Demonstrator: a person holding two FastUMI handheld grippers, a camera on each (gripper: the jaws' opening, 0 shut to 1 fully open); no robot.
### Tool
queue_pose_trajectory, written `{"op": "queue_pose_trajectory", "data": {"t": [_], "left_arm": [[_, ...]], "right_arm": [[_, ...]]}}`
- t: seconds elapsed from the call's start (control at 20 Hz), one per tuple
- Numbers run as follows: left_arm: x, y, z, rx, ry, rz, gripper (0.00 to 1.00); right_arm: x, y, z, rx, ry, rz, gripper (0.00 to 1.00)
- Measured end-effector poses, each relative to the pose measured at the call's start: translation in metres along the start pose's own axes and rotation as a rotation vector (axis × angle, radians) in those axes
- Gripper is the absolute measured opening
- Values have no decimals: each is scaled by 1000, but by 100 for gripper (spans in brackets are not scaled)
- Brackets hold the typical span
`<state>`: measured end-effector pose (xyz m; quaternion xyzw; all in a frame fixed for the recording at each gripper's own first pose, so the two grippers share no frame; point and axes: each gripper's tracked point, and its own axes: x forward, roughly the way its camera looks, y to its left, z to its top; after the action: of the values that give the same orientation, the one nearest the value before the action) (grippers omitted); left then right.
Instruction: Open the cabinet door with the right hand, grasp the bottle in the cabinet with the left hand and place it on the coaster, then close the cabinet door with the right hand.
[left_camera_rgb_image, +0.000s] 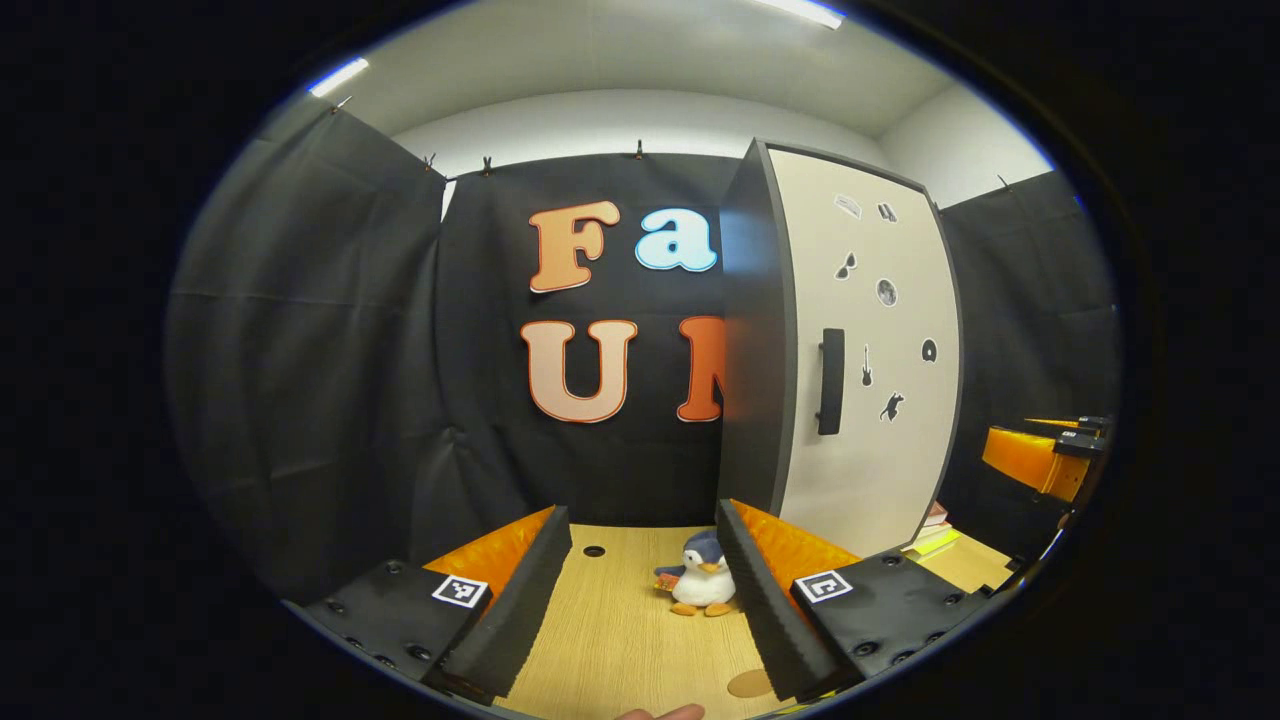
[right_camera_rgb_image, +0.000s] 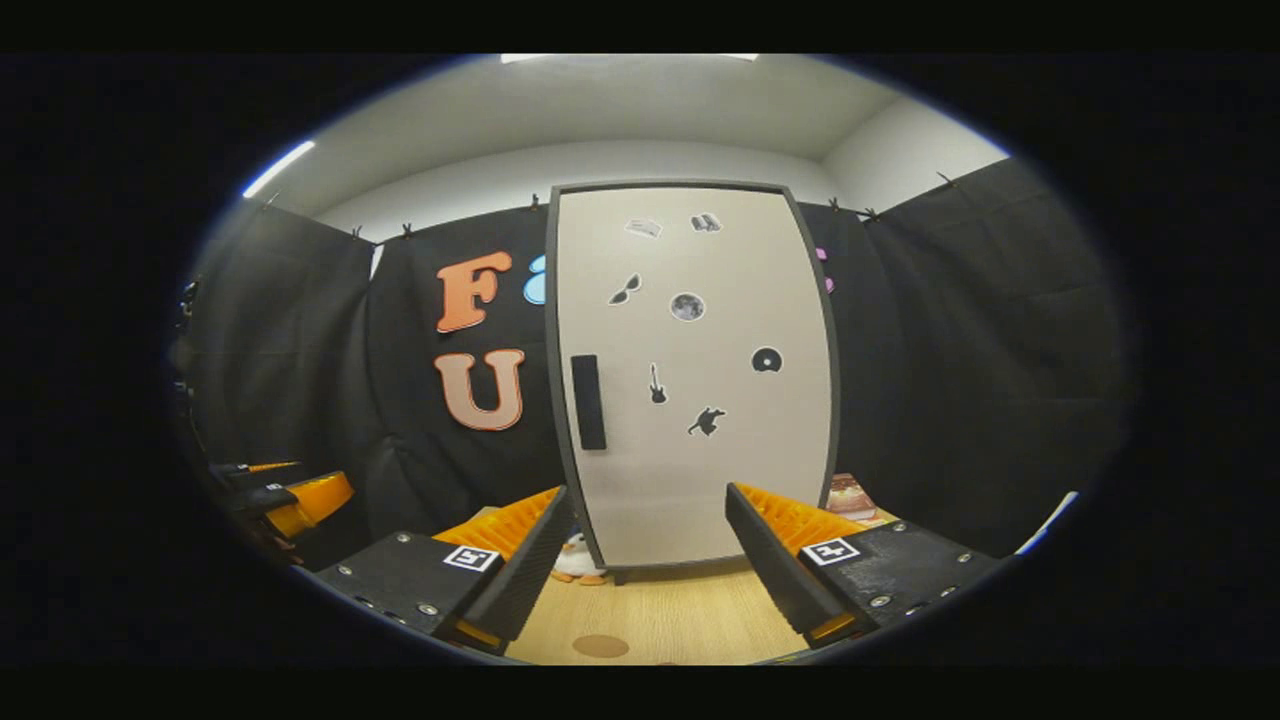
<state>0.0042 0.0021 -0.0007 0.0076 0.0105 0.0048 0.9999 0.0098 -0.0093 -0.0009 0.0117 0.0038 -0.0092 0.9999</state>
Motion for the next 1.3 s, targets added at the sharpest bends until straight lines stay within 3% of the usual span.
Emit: {"op": "queue_pose_trajectory", "data": {"t": [0.5, 1.3], "left_arm": [[5, 1, -5, -11, 17, -2, 95], [43, 49, -43, -40, 108, 62, 96]], "right_arm": [[31, 15, -2, -18, 14, 15, 94], [178, 57, 25, -48, -27, 36, 95]]}}
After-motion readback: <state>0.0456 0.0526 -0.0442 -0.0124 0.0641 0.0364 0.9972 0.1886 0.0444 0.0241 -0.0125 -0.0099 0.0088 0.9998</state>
